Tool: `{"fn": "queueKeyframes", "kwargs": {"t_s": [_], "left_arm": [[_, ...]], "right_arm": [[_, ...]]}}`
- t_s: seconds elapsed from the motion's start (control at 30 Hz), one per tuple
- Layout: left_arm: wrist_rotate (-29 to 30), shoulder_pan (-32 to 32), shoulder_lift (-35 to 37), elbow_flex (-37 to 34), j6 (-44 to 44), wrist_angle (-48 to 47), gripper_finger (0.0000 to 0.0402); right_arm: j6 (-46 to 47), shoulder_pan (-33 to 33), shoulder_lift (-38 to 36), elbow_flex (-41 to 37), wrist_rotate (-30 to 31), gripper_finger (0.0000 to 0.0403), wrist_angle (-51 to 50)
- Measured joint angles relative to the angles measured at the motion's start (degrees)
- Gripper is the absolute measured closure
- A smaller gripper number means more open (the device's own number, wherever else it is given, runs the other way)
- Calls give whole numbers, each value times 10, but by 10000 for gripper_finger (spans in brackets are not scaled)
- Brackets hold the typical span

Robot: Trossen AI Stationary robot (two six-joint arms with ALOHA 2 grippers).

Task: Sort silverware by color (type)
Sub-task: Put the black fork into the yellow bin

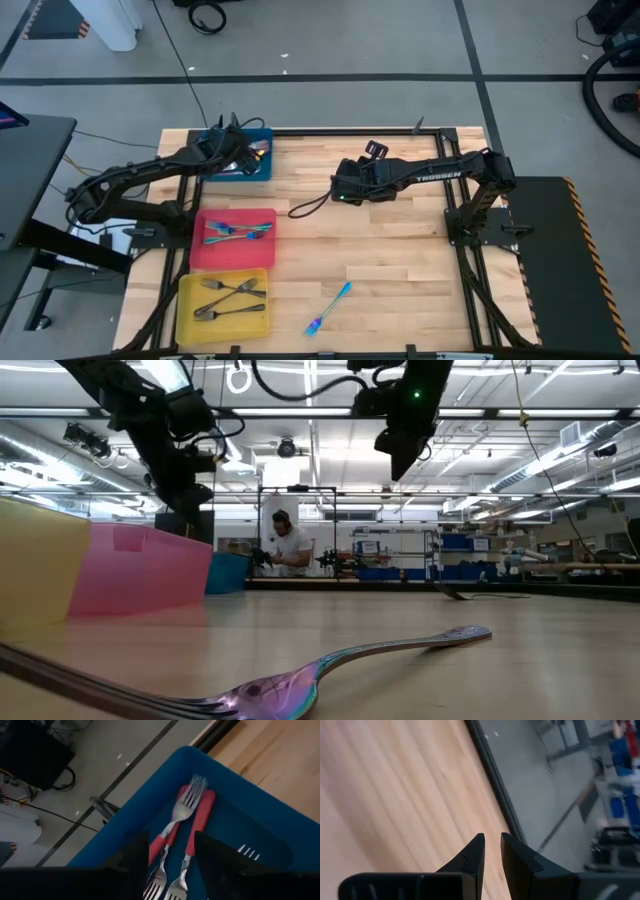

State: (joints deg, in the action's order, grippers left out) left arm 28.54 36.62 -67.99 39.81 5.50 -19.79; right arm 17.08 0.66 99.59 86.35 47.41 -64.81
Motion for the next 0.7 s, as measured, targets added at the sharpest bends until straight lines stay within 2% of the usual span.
{"fn": "queueKeyframes", "kwargs": {"t_s": [0.13, 0.27, 0.4, 0.57, 0.7], "left_arm": [[-11, -19, 0, 0, -13, 2, 244], [-110, -51, 0, 0, -58, 17, 244], [-193, -96, 0, 0, -68, 72, 244], [-199, -161, 0, 0, -64, 175, 244], [-199, -204, 0, 0, -58, 228, 244]], "right_arm": [[40, 18, 0, 0, 42, 332, -61], [59, 49, 0, 0, 36, 333, -116], [31, 87, 0, 0, -40, 333, -139], [-52, 132, 0, -5, -202, 333, -141], [-81, 160, 0, -29, -248, 333, -148]]}}
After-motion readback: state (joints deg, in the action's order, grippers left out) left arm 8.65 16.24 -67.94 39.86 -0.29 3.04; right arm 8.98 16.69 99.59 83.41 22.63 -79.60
